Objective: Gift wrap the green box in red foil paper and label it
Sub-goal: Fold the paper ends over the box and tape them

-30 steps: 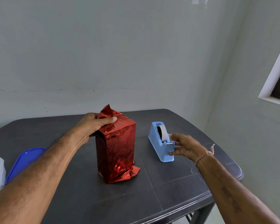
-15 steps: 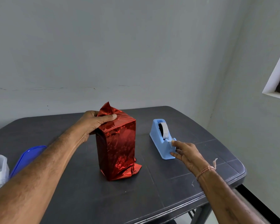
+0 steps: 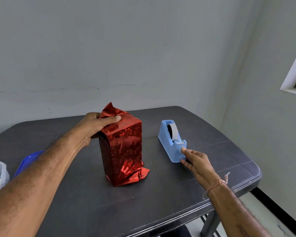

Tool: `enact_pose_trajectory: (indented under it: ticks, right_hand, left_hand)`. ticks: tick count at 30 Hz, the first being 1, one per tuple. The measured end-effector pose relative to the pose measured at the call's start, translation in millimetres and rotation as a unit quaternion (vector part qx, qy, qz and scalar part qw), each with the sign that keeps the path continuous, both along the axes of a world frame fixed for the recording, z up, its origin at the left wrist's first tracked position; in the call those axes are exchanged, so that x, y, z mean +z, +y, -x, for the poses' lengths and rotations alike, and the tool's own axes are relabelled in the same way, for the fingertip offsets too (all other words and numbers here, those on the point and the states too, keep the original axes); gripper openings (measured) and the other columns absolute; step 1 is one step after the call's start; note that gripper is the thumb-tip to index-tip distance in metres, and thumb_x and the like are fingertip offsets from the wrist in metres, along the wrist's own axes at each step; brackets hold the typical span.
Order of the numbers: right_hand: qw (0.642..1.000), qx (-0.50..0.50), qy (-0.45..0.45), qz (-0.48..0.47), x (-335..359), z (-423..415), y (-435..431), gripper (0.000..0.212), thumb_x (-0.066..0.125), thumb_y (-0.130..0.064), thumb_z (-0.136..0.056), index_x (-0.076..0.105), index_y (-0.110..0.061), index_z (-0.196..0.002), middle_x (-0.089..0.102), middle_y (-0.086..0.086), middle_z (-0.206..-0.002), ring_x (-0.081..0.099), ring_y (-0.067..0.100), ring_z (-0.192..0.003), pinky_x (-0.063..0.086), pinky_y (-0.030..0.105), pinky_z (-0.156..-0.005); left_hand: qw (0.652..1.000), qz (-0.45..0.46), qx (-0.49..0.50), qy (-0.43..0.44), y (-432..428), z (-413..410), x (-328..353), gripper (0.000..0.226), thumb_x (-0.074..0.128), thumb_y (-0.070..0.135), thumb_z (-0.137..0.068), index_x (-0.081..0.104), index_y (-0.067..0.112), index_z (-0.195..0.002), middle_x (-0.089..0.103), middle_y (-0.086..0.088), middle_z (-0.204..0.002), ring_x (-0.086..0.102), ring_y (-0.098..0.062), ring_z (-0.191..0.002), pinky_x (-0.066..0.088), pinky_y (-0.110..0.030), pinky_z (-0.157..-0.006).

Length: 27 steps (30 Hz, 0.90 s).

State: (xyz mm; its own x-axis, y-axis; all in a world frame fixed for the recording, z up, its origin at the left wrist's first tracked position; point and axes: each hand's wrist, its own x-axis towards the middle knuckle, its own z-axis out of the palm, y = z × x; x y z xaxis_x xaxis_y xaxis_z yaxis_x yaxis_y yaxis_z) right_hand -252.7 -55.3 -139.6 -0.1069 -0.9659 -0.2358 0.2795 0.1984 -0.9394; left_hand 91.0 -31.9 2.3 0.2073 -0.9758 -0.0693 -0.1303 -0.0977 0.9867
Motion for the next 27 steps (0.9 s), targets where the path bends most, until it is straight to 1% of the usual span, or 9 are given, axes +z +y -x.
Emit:
enact_pose_trajectory:
  ticks: [5,8,11,15,17,19,23,25,27]
  right_hand:
    - [1.0,-0.014,-0.013,0.006,-4,-4,1,0.022,0.073,-0.023,-0.091,0.071,-0.002,-0.097,0.071,0.011,-0.106,0.068,0.021,-0.1,0.062,0.035,-0.084]
    - [1.0,-0.026,-0.005,0.011,-7,-8,1,0.022,0.072,-0.025,-0.092,0.071,-0.003,-0.095,0.072,0.012,-0.107,0.068,0.023,-0.104,0.063,0.031,-0.079]
    - [0.999,-0.043,0.02,0.018,-9,-11,-1,0.021,0.072,-0.026,-0.091,0.071,-0.004,-0.092,0.071,0.011,-0.104,0.068,0.023,-0.101,0.063,0.03,-0.077]
    - [0.996,-0.068,0.055,0.019,-16,-14,-6,0.017,0.074,-0.019,-0.092,0.072,-0.003,-0.089,0.073,0.013,-0.101,0.07,0.023,-0.094,0.061,0.04,-0.088]
    - [0.991,-0.085,0.101,0.029,-24,-15,-7,0.013,0.076,-0.014,-0.091,0.075,-0.001,-0.09,0.077,0.016,-0.1,0.072,0.023,-0.091,0.06,0.043,-0.092]
    - [0.987,-0.091,0.131,0.026,-28,-14,-7,0.01,0.077,-0.013,-0.089,0.077,-0.002,-0.086,0.078,0.012,-0.098,0.073,0.025,-0.092,0.06,0.046,-0.093]
    - [0.988,-0.087,0.126,0.013,-28,-14,5,0.015,0.074,-0.014,-0.092,0.075,0.0,-0.086,0.077,0.01,-0.098,0.068,0.02,-0.086,0.059,0.047,-0.095]
    - [0.99,-0.081,0.114,0.015,-23,-15,21,0.022,0.07,-0.021,-0.096,0.071,0.0,-0.09,0.069,0.007,-0.089,0.064,0.018,-0.084,0.06,0.045,-0.092]
    - [0.99,-0.018,0.129,0.049,-3,-19,37,0.025,0.065,-0.027,-0.099,0.068,-0.002,-0.096,0.063,0.01,-0.091,0.062,0.018,-0.087,0.061,0.04,-0.085]
  left_hand:
    - [1.0,-0.004,-0.004,-0.004,1,0,1,0.061,0.089,0.041,-0.049,0.071,0.012,-0.099,0.078,-0.009,-0.089,0.073,-0.017,-0.074,0.054,-0.022,-0.059]
    - [1.0,-0.004,-0.006,-0.007,0,-2,0,0.074,0.088,0.047,-0.037,0.072,0.012,-0.1,0.079,-0.003,-0.08,0.075,-0.011,-0.064,0.054,-0.021,-0.058]
    - [1.0,-0.004,-0.012,-0.005,-4,-4,-3,0.077,0.09,0.048,-0.036,0.073,0.011,-0.102,0.08,-0.005,-0.085,0.075,-0.01,-0.065,0.055,-0.02,-0.057]
    - [1.0,0.004,-0.019,-0.006,-7,-8,-7,0.101,0.098,0.057,-0.015,0.074,0.011,-0.102,0.08,-0.009,-0.091,0.077,-0.018,-0.076,0.057,-0.025,-0.067]
    - [1.0,0.002,-0.021,0.002,-7,-6,-6,0.086,0.098,0.049,-0.033,0.074,0.009,-0.105,0.079,-0.012,-0.096,0.076,-0.022,-0.082,0.056,-0.029,-0.073]
    - [1.0,0.002,-0.017,0.006,-8,-5,-6,0.068,0.091,0.039,-0.051,0.073,0.007,-0.108,0.078,-0.013,-0.098,0.074,-0.023,-0.084,0.056,-0.029,-0.074]
    - [1.0,0.004,-0.016,0.005,-5,-5,-6,0.059,0.09,0.038,-0.052,0.075,0.009,-0.101,0.079,-0.012,-0.093,0.074,-0.024,-0.083,0.056,-0.03,-0.075]
    - [1.0,0.002,-0.016,0.01,-5,-4,-7,0.056,0.091,0.038,-0.052,0.076,0.01,-0.098,0.08,-0.011,-0.09,0.075,-0.023,-0.082,0.057,-0.029,-0.077]
    - [1.0,0.01,-0.018,0.023,-5,-5,-8,0.041,0.091,0.032,-0.061,0.077,0.013,-0.094,0.08,-0.009,-0.09,0.074,-0.02,-0.078,0.057,-0.029,-0.08]
